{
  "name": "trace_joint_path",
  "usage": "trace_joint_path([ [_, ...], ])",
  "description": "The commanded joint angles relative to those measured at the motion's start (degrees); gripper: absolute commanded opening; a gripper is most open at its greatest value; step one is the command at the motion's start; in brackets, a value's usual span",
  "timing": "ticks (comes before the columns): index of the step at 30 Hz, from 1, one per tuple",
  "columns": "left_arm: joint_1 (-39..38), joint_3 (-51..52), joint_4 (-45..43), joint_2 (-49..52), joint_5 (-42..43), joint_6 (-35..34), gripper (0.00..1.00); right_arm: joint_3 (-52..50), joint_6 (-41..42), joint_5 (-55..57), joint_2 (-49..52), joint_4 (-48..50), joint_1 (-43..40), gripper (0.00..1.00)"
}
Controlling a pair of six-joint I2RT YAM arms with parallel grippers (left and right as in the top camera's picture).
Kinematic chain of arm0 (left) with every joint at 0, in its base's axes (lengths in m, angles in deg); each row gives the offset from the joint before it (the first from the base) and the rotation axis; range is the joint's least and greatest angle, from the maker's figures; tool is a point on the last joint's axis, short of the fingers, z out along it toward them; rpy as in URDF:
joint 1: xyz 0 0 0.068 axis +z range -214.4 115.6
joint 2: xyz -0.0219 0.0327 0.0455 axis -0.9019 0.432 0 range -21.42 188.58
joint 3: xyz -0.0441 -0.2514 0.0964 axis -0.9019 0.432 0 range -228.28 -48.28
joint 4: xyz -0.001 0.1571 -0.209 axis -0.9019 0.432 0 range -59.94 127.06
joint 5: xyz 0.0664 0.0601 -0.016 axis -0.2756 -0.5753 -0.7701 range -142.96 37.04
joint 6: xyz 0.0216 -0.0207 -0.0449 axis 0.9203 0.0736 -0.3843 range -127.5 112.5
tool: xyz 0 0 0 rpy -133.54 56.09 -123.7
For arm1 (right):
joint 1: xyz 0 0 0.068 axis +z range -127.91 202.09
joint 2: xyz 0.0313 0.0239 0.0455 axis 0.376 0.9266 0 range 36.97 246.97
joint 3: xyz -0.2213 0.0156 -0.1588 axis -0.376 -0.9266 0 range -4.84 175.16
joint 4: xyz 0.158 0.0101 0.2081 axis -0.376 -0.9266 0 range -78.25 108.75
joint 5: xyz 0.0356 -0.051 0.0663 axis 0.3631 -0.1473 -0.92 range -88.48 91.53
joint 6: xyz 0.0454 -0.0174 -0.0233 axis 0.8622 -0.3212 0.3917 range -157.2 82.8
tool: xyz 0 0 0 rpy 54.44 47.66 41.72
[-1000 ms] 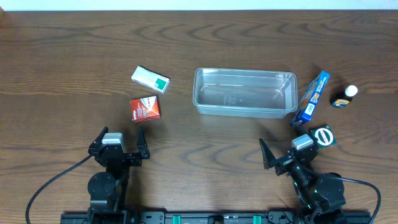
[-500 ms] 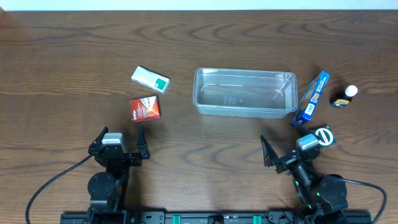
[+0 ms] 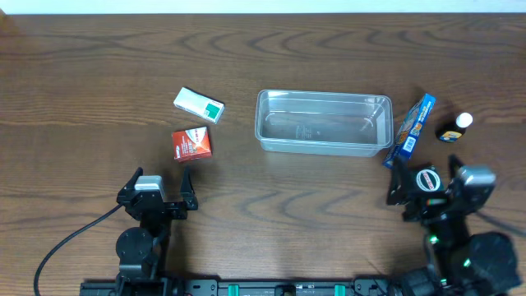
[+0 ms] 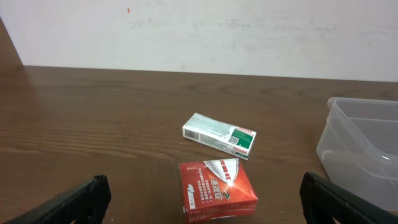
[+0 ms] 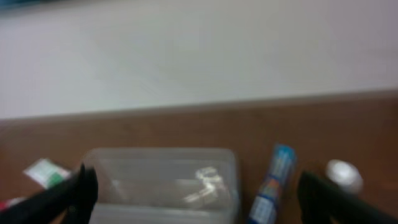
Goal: Pack container
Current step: 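Reach the right gripper to the blue Kool Fever box and grasp it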
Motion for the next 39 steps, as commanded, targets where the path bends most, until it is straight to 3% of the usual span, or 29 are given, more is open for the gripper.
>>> trace_joint_path([
  [1,0.24,1.84,0.52,-0.33,0.76,0.59,0.98,12.24,0.90,9.51,10.23,-7.93,-0.57,0.99],
  [8,0.24,1.84,0.52,-0.33,0.76,0.59,0.98,35.78,2.86,9.79,33.27,-29.53,-5.81,0.99],
  [13,0.24,1.84,0.52,-0.33,0.76,0.61,0.98,43.67,2.80,-4.11,46.34,-36.13,-14.45,0.99],
  [15,0.24,1.84,0.52,-0.33,0.76,0.59,0.98,44.13,2.78,-9.44,50.51,-35.41,-17.73,0.99],
  [23,0.24,1.84,0.52,-0.33,0.76,0.59,0.98,44.02,4.81,-7.93,62.10,-35.39,-23.39,0.99],
  [26,0.24,1.84,0.52,-0.33,0.76,0.59,0.98,43.85,5.81,-7.89,65.22,-35.45,-23.56,0.89],
  [30,0.24,1.84,0.52,-0.33,0.76,0.61,0.98,43.36,5.84,-6.45,69.42,-34.75,-23.56,0.63],
  [31,0.24,1.84,0.52,-0.33,0.76,0.59,0.98,43.34,5.81,-6.43,70.42,-34.60,-23.56,0.61],
  [39,0.24,1.84,0.52,-0.33,0.76,0.59,0.98,43.30,7.13,-6.49,78.31,-32.48,-23.56,0.65],
])
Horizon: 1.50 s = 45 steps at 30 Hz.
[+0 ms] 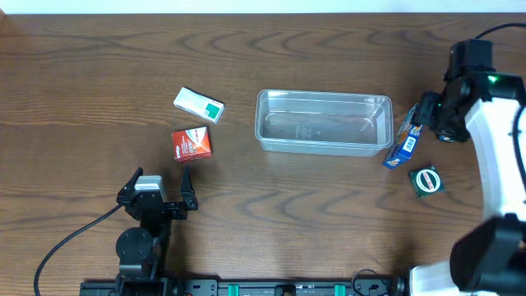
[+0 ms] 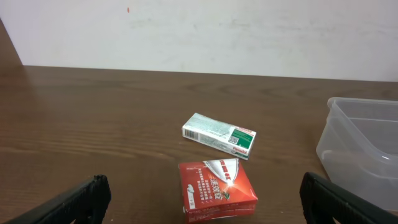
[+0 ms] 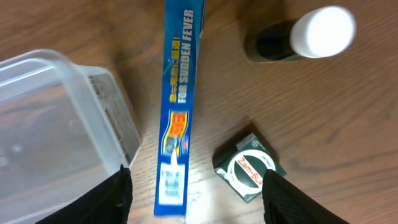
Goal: Pack container
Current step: 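Reach the right gripper to the blue Kool Fever box and grasp it, then carry the blue box with the right gripper into the clear container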
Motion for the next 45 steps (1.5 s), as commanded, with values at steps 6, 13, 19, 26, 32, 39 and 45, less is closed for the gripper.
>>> trace_joint_path([
  [6,0.24,1.81,0.59,-0.33,0.74,0.57,0.98,0.24,1.38,0.44,6.75,2.27,-0.33,0.64],
  [13,0.24,1.81,0.59,-0.33,0.74,0.57,0.98,0.13,1.81,0.39,11.17,4.20,-0.31,0.64],
  [19,0.24,1.81,0.59,-0.33,0.74,0.57,0.98,-0.17,2.01,0.15,12.24,5.81,-0.26,0.57],
  [26,0.24,1.81,0.59,-0.33,0.74,0.59,0.98,-0.42,2.01,0.17,12.24,6.14,-0.26,0.24],
  [32,0.24,1.81,0.59,-0.33,0.74,0.57,0.98,-1.14,1.97,0.17,12.24,6.36,-0.26,0.15],
  [39,0.24,1.81,0.59,-0.33,0.74,0.57,0.98,0.57,-0.35,0.17,8.39,5.70,-0.26,0.04],
  [45,0.24,1.81,0.59,-0.33,0.74,0.57,0.98,5.14,-7.17,-1.84,-0.63,4.55,-0.02,0.01],
])
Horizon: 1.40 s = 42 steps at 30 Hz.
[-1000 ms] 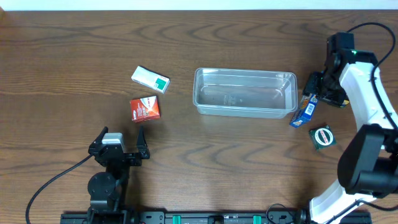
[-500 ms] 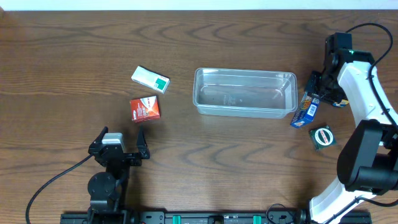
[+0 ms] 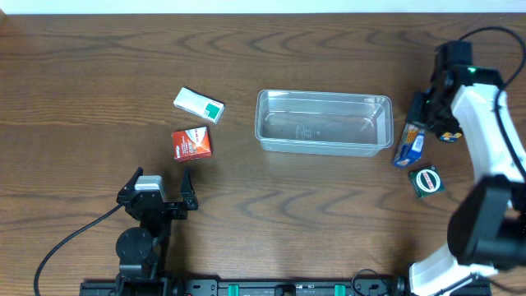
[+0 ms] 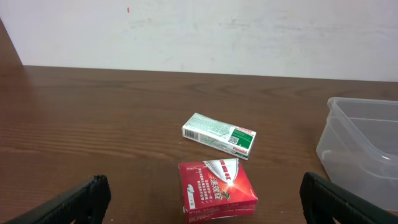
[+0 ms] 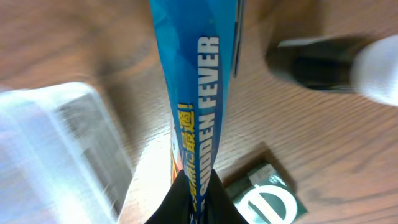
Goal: Pack container
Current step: 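Carry the blue box with the right gripper into the clear container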
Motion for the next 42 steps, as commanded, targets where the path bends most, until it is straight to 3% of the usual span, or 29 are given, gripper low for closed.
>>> trace_joint_path([
  [1,0.24,1.81,0.59,-0.33,0.74,0.57,0.98,5.31,-6.16,-2.14,-8.33,-0.28,0.35,0.01],
  [11,0.24,1.81,0.59,-0.33,0.74,0.57,0.98,8.98,-28.59,-5.77,-17.92,2.38,12.02,0.01],
  [19,0.24,1.81,0.59,-0.33,0.74,0.59,0.98,8.94,-68.81,-11.21,-16.33,-4.13,22.43,0.01],
  [22,0.24,1.81,0.59,-0.33,0.74,0.57,0.98,8.94,-76.46,-11.32,-14.80,-5.92,22.77,0.01],
  [31,0.24,1.81,0.59,-0.33,0.74,0.57,0.98,8.92,-84.26,-11.08,-9.33,-6.19,22.60,0.01],
  [42,0.24,1.81,0.59,-0.33,0.74,0.57,0.98,8.92,-84.35,-11.13,-2.16,-12.44,22.60,0.01],
])
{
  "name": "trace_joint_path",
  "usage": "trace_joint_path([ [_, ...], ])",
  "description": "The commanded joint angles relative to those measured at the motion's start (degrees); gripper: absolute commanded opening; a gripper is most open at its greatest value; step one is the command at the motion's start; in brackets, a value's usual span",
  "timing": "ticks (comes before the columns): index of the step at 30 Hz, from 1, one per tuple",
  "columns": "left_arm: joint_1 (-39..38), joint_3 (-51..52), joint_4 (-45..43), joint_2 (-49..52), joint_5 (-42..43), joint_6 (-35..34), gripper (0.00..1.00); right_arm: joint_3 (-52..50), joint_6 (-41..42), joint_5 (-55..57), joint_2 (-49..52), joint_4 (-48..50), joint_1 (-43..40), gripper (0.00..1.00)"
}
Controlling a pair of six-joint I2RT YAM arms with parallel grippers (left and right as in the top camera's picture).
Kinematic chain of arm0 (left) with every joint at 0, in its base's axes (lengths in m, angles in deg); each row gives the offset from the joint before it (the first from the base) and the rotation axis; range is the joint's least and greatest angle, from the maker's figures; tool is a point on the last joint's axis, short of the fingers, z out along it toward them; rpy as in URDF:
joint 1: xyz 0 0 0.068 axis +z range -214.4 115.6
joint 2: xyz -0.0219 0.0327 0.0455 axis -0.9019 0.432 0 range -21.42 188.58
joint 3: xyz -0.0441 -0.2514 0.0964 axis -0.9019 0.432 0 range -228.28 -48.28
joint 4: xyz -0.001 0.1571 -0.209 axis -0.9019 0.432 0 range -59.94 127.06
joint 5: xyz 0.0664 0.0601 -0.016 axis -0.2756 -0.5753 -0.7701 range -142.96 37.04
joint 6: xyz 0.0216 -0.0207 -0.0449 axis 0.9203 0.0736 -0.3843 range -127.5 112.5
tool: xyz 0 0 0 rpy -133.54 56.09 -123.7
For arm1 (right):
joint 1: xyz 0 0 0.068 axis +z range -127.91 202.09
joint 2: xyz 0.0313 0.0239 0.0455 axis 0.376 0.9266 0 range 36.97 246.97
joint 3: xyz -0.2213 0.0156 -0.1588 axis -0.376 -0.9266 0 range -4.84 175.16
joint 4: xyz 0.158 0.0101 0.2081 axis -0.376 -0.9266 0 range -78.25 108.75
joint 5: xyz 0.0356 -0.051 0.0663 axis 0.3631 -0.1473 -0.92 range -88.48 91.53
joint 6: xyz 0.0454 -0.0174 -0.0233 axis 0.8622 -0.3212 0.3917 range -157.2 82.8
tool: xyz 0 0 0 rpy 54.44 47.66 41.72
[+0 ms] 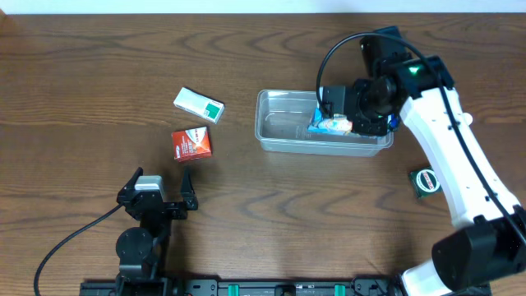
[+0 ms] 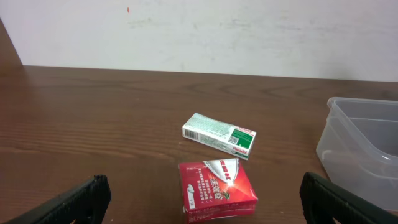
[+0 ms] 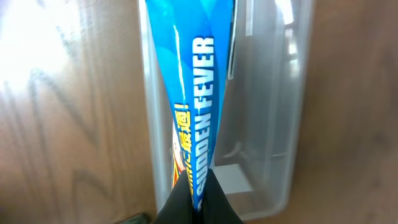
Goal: Pack container
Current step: 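Carry the blue box with the right gripper into the clear container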
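Observation:
The clear plastic container point(image 1: 279, 136) stands mid-table. My right gripper point(image 1: 349, 122) is shut on the thin blue box point(image 1: 330, 125), holding it over the container's right half; in the right wrist view the blue box point(image 3: 193, 106) runs edge-on above the container point(image 3: 273, 124). A red box point(image 1: 191, 145) and a white-and-green box point(image 1: 198, 104) lie left of the container. My left gripper point(image 2: 199, 205) rests open near the front edge, the red box point(image 2: 216, 188) just ahead of it.
A small green round tin point(image 1: 426, 182) lies on the table right of the container, under the right arm. The white-and-green box point(image 2: 219, 135) lies beyond the red one. A black cable trails from the left arm's base.
My right gripper has gone from the table right of the container to above its right half, with the blue box still in it. The dark white-capped bottle is now hidden. The left arm is unchanged.
First the right arm sat low at the front right, the blue box lying beside the container. Then its gripper was open over that box, near a dark bottle and green tin. Then it was shut on the box, and now holds it over the container.

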Motion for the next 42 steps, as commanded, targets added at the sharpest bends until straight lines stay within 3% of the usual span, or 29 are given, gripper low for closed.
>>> trace_joint_path([
  [1,0.24,1.81,0.59,-0.33,0.76,0.57,0.98,0.26,-1.29,-0.48,2.16,-1.73,-0.02,0.01],
  [12,0.24,1.81,0.59,-0.33,0.76,0.57,0.98,0.26,-1.03,-0.52,9.66,0.02,-0.02,0.01],
  [15,0.24,1.81,0.61,-0.33,0.76,0.57,0.98,0.26,-0.61,-0.87,10.78,0.02,-0.02,0.07],
  [20,0.24,1.81,0.59,-0.33,0.76,0.57,0.98,0.22,0.92,-2.56,12.15,2.27,-0.02,0.01],
  [27,0.24,1.81,0.59,-0.33,0.76,0.59,0.98,0.22,2.80,-8.83,12.20,5.57,0.00,0.01],
  [35,0.24,1.81,0.59,-0.33,0.76,0.57,0.98,0.17,5.60,-8.81,12.22,2.54,-0.02,0.01],
  [42,0.24,1.81,0.59,-0.33,0.76,0.57,0.98,-3.23,6.80,-8.81,12.24,5.49,-0.44,0.01],
])
